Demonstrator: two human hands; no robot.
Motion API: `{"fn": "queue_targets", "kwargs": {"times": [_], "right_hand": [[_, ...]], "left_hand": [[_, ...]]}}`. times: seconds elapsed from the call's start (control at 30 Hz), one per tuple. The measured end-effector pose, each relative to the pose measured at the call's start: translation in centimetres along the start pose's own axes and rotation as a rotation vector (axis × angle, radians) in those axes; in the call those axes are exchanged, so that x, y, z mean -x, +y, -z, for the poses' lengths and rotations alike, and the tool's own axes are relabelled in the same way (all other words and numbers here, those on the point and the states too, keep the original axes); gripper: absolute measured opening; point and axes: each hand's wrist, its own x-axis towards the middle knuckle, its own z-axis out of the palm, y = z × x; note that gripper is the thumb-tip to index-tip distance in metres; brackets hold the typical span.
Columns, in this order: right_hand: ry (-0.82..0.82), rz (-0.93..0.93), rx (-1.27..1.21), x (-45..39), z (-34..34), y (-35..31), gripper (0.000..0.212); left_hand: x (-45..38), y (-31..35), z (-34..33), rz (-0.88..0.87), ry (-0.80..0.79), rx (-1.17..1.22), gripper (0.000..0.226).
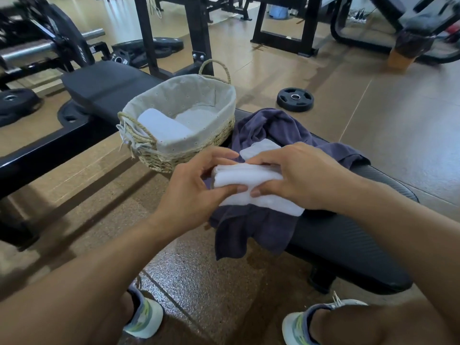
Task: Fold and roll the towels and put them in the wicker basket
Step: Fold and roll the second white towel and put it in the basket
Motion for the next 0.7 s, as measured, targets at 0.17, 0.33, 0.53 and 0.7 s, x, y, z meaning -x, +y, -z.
{"fn": "queue_targets", "kwargs": {"times": [0.17, 0.33, 0.53, 0.7], "right_hand": [[-0.019, 0.034, -0.156, -2.5, 0.6, -1.6, 0.044], [0.053, -0.028, -0.404, -4.6, -0.8, -2.2, 0.034], [0.039, -0.039, -0.612, -7.9, -1.4, -2.9, 0.029], [0.123, -0.132, -0.794, -10.0, -1.5, -3.2, 0.026]], "left_hand": [[-1.6, -0.8, 2.1, 0.071, 0.119, 0.001, 0.039], [-3.0, -1.0, 4.3, 0.154, 0.369, 0.003, 0.022], [-3.9, -1.3, 6.1, 0.156, 0.486, -0.004, 0.010], [-4.7, -1.5, 8.4, 0.160, 0.442, -0.054, 0.039]]}}
